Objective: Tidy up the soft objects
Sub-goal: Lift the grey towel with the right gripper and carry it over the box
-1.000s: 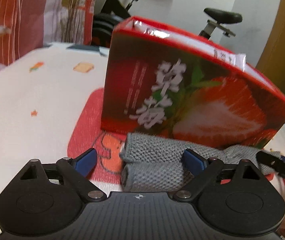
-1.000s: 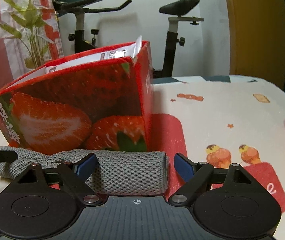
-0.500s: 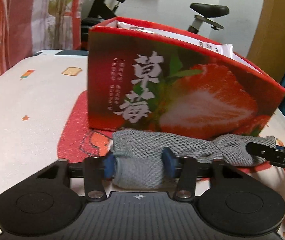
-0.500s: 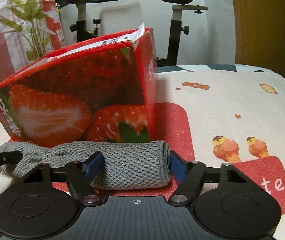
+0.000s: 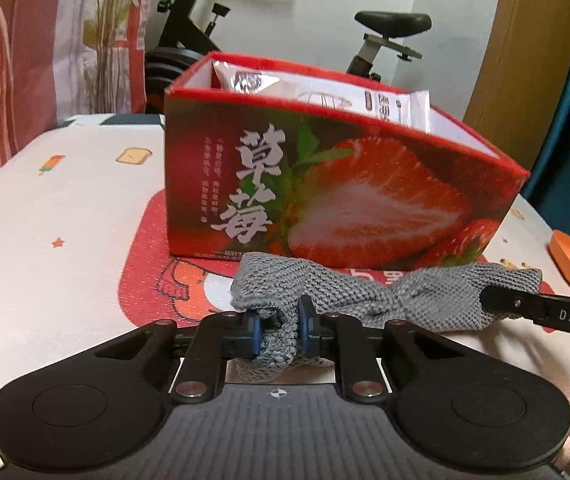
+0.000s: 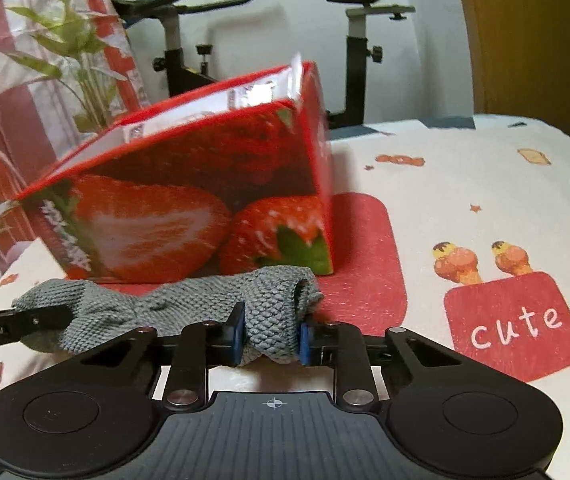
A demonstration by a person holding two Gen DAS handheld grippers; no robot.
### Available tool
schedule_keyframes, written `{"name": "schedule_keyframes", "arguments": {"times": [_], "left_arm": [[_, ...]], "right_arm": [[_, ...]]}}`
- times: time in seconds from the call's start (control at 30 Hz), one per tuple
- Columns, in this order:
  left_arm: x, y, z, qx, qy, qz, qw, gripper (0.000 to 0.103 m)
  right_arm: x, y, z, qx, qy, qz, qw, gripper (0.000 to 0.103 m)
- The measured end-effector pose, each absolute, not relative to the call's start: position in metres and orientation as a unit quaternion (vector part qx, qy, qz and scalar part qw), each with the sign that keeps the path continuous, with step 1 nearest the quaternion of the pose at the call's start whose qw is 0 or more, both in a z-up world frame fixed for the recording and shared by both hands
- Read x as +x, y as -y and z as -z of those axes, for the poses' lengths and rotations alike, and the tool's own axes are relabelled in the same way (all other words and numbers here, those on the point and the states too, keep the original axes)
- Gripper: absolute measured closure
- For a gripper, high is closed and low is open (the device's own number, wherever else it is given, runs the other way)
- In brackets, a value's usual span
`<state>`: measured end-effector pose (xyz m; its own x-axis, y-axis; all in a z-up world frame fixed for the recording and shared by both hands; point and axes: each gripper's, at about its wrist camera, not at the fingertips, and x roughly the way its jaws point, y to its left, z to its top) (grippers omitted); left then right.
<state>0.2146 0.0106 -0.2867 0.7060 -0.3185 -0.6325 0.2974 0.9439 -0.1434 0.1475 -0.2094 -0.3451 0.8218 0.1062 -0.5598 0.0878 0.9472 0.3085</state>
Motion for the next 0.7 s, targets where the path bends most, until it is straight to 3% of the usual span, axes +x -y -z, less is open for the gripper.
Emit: {"name": "schedule_keyframes", "arguments": {"times": [0.7], "left_arm": [[0.170,-0.024,0.227,-0.039,-0.261,0.169,0.949,0.085]], "right_arm": [[0.100,0.195,0.274,0.126,-0.209,-0.026,0.969,0.081]]}}
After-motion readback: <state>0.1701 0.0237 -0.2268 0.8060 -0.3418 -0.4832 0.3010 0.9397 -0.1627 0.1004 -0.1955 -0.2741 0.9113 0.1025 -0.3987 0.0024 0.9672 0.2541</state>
